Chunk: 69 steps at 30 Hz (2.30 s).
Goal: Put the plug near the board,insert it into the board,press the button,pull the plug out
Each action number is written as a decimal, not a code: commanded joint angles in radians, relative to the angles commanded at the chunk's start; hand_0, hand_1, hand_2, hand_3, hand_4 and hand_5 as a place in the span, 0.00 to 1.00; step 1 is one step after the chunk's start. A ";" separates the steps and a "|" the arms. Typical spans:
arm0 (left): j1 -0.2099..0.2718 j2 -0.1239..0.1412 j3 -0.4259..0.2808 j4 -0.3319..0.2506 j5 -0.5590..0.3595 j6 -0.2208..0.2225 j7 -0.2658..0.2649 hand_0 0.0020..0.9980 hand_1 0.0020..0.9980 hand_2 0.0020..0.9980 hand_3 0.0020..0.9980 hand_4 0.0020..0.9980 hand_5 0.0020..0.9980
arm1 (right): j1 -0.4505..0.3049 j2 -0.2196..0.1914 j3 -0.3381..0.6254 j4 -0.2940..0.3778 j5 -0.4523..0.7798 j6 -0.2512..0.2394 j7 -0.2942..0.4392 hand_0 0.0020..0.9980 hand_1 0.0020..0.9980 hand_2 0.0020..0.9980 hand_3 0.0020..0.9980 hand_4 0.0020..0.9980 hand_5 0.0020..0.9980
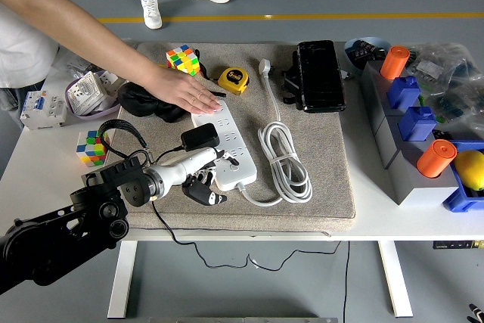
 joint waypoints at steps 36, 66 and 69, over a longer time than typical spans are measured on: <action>0.004 -0.004 -0.033 0.018 -0.071 0.009 -0.023 0.06 0.09 0.17 0.78 0.79 0.00 | -0.002 0.001 0.004 0.000 -0.002 0.002 0.002 0.61 0.67 0.66 0.54 0.83 0.49; 0.027 -0.060 -0.094 0.226 -0.012 0.428 -0.384 0.66 0.69 0.70 0.67 0.93 0.30 | 0.003 -0.002 -0.004 0.000 0.000 0.002 0.002 0.61 0.67 0.67 0.54 0.82 0.49; 0.016 -0.067 -0.087 0.247 0.065 0.429 -0.353 0.75 0.77 0.77 0.75 0.99 0.37 | 0.005 -0.003 -0.006 0.000 0.001 0.002 0.002 0.61 0.67 0.66 0.54 0.83 0.49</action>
